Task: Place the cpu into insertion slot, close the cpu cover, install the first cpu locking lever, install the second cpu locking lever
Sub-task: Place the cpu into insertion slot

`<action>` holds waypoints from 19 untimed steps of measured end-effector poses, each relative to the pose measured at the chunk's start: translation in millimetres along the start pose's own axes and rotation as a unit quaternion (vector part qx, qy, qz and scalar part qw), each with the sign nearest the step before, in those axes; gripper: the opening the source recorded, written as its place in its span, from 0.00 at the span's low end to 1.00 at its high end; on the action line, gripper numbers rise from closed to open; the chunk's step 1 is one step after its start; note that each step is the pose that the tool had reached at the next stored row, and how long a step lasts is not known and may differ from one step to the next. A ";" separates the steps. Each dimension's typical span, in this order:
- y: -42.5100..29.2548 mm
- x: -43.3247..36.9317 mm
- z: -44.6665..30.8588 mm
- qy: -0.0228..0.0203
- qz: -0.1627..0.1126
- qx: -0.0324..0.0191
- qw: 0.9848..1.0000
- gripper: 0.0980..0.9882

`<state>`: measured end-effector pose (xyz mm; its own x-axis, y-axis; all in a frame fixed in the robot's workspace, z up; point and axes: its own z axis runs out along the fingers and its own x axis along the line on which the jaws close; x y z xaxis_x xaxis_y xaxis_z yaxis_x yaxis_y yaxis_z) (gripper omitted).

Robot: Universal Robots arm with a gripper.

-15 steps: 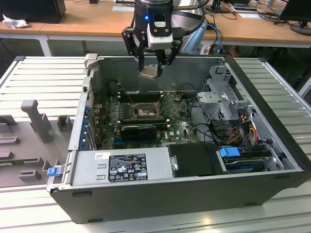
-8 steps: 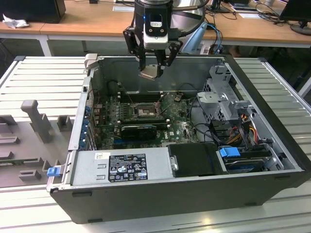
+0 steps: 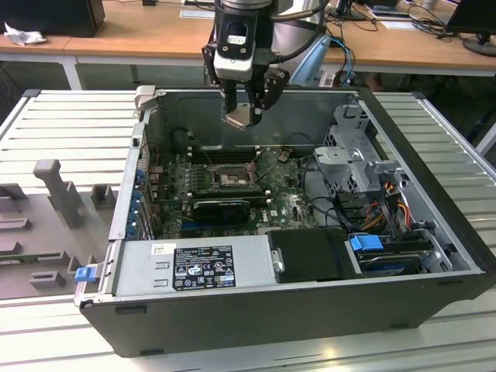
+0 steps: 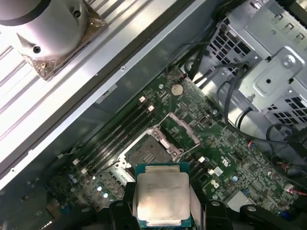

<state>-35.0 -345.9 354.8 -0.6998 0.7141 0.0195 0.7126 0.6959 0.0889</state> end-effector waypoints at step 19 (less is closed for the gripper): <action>-0.9 -0.2 10.2 -0.010 0.181 0.005 0.983 0.48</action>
<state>-35.0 -345.9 344.5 -0.3989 0.9165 0.0279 0.9155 0.3964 0.0697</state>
